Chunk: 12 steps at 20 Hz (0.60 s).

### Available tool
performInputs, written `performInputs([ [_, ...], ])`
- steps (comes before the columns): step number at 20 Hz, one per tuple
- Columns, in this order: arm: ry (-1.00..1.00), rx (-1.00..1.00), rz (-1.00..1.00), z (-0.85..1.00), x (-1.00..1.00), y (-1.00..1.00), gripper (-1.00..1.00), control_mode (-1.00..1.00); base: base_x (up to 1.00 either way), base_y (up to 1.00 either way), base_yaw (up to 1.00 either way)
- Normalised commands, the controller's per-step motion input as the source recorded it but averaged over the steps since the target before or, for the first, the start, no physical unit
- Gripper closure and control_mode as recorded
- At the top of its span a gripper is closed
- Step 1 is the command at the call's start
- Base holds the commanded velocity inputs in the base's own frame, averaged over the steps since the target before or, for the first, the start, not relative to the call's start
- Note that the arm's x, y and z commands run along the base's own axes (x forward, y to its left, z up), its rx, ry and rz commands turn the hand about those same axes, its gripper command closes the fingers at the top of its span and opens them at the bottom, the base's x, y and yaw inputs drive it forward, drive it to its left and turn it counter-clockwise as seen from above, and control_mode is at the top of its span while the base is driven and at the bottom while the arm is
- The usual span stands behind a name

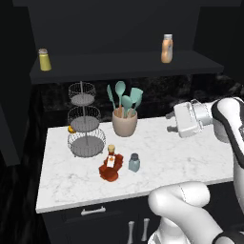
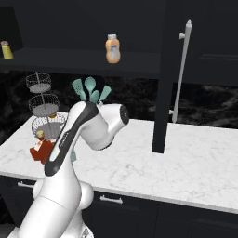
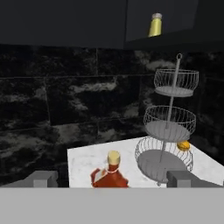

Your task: Put the shaker and condiment bottle from the counter next to their counterparts in the cabinet.

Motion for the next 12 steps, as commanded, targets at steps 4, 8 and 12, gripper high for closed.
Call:
performInputs([
  [4,-0.11,0.12,0.21,-0.08,-0.19,0.01,-1.0,-1.0,0.0,0.0,0.0],
  [8,0.0,0.0,0.0,0.0,0.0,0.0,-1.0,-1.0,0.0,0.0,0.0],
  [12,-0.03,-0.05,0.01,0.04,0.0,0.14,-1.0,-1.0,0.0,0.0,0.0],
])
